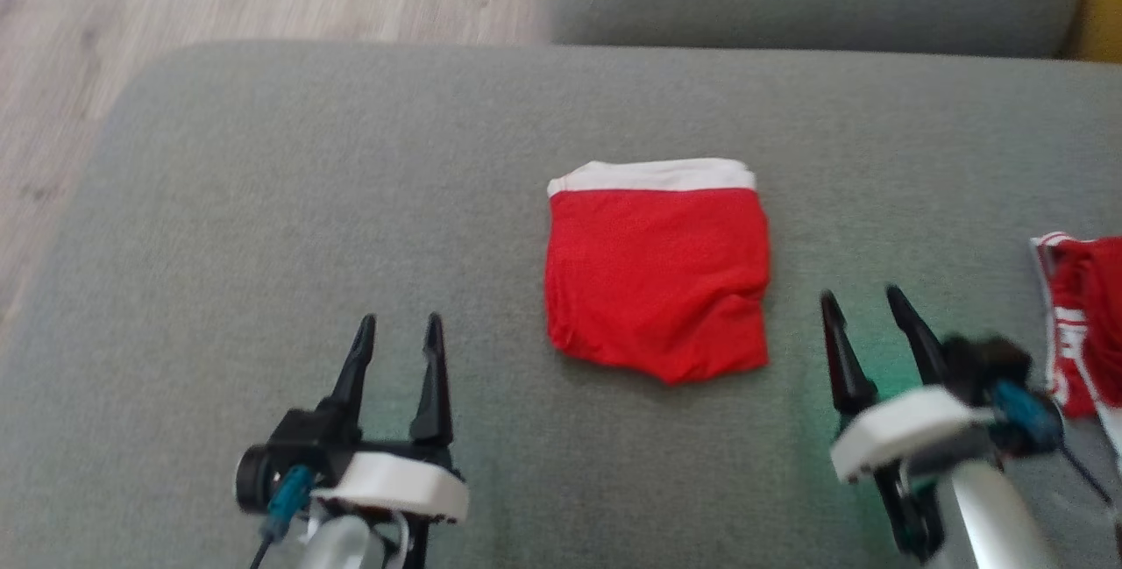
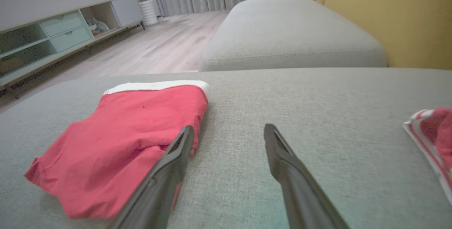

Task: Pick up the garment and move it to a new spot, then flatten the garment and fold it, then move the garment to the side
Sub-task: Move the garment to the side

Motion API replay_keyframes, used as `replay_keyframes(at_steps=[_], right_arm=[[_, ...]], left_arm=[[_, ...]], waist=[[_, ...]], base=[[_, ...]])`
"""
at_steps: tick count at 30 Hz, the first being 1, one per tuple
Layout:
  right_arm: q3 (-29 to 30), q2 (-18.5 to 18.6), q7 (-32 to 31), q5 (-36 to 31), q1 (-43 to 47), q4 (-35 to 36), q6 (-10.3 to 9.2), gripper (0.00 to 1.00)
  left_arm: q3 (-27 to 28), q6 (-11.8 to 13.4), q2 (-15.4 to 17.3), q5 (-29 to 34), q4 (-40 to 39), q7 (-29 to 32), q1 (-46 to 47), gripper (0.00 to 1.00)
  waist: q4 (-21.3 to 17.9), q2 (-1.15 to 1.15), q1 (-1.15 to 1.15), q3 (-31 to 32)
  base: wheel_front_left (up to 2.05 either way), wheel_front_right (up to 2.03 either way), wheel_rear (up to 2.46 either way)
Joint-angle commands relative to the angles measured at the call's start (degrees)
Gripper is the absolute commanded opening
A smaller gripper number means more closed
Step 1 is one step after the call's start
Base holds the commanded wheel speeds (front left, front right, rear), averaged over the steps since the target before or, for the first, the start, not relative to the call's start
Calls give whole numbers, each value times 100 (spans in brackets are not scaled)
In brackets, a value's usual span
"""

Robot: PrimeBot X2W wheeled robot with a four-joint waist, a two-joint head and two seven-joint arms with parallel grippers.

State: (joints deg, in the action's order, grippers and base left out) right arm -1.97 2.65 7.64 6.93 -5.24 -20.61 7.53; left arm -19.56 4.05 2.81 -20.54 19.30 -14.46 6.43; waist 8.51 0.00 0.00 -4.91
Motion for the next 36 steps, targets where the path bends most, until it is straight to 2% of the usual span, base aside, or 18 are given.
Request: replay_keyframes(at_steps=[1, 6, 10, 18, 19, 20, 21, 31, 36], right_arm=[[-186, 23, -78, -24, -360, 113, -4, 100], [-328, 29, -623, 179, -903, -372, -4, 100], [-442, 40, -1026, 675, -1270, -755, -4, 100], [-504, 132, -1670, 1005, -1820, -1637, -4, 100], [-557, 159, -1712, 987, -1864, -1730, -4, 92], [-628, 187, -1726, 962, -1905, -1800, -4, 48], [-721, 224, -1705, 917, -1936, -1850, -4, 0], [-1372, 557, -1099, 509, -1997, -2108, -4, 0], [-1933, 1013, -1116, 549, -1819, -1764, -4, 0]], left_arm=[[98, 23, 7, -3, -200, -53, 294, 100], [-126, 70, 7, -78, -179, -53, 475, 100], [-260, 174, 7, -166, -154, -53, 582, 100], [-414, 268, 7, -354, -164, -53, 682, 100], [-412, 274, 7, -420, -163, -53, 675, 100], [-422, 279, 7, -419, -156, -53, 680, 100], [-430, 282, 7, -409, -146, -53, 684, 100], [-499, 144, 7, -439, -40, -54, 594, 100], [-711, 105, 7, -409, 11, -54, 544, 100]], waist=[[116, 0, 0, -142], [358, 0, 0, -373], [554, 0, 0, -505], [836, 0, 0, -608], [849, 0, 0, -603], [859, 0, 0, -597], [864, 0, 0, -583], [567, 0, 0, -126], [239, 0, 0, 151]], base=[[0, 0, 0], [0, 0, 0], [0, 0, 0], [0, 0, 0], [0, 0, 0], [0, 0, 0], [0, 0, 0], [0, 0, 0], [0, 0, 0]])
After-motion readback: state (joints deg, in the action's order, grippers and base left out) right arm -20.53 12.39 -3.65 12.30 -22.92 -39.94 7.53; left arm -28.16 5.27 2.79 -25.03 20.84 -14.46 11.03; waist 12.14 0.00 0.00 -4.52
